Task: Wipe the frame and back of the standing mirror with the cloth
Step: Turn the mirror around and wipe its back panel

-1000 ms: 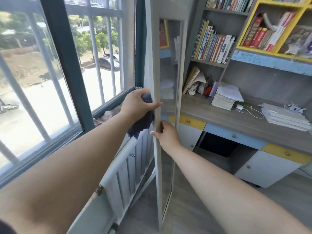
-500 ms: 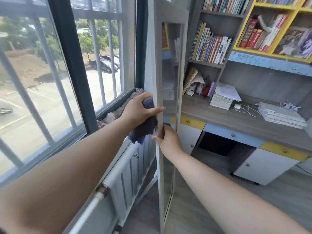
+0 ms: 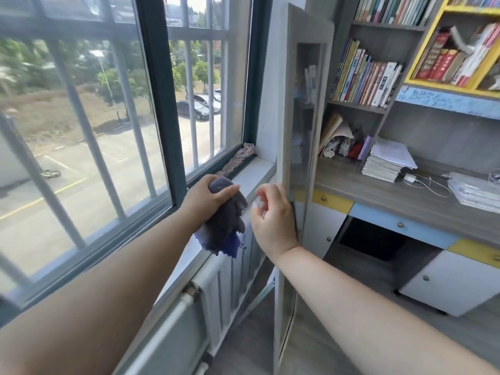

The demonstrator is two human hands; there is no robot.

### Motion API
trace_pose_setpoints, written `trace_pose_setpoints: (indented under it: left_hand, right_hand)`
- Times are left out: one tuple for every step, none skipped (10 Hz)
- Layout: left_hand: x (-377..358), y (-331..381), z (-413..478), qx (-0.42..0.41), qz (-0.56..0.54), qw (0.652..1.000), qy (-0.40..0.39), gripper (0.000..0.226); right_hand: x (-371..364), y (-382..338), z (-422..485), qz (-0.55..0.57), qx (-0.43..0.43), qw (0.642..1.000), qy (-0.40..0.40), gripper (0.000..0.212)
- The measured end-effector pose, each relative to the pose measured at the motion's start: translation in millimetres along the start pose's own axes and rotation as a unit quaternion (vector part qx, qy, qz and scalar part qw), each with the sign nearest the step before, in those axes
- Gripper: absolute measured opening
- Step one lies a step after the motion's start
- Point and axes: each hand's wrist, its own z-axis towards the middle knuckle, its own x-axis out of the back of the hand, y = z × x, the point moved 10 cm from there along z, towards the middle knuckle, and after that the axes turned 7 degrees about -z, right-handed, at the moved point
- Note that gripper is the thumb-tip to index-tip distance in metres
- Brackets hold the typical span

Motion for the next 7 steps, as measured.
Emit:
trace_pose_setpoints:
  left_hand:
    - [15.5, -20.7, -5.1, 0.037, -0.023, 0.999, 0.019, 0.049]
    - [21.4, -39.5, -12.8, 0.055, -0.046, 0.997, -0.003, 0.030]
    - [23.1, -67.6, -19.2, 0.101, -0.076, 0.991, -0.031, 0.027]
    - [22.9, -97.5, -23.7, 0.178, -0.118, 0.975, -0.056, 0.055]
    - [45.1, -96.7, -15.6, 0.133, -0.028, 0.991, -0.005, 0.072]
    - [54.6, -81.7, -6.4, 0.044, 0.159, 0.986, -0.007, 0.069]
    - [47.6, -81.0, -5.9, 0.037, 0.230, 0.972, -0.028, 0.063]
  right_hand:
    - [-67.9, 17.5, -16.7, 0.096, -0.140, 0.963, -0.211, 0.034]
    - [-124.0, 33.6, -50.2, 0.252, -0.300, 0.862, -0.323, 0.051]
    - [-153.7, 43.1, -66.8, 0.324, -0.357, 0.820, -0.310, 0.019]
    - [-169.8, 51.0, -74.8, 0.336, -0.422, 0.802, -0.256, 0.012]
    - [-185.9, 41.2, -75.5, 0.349, -0.438, 0.783, -0.270, 0.018]
    - [-200.2, 28.1, -78.7, 0.354, -0.435, 0.760, -0.329, 0.028]
    - [-192.5, 32.7, -79.2, 0.248, -0.415, 0.792, -0.373, 0.045]
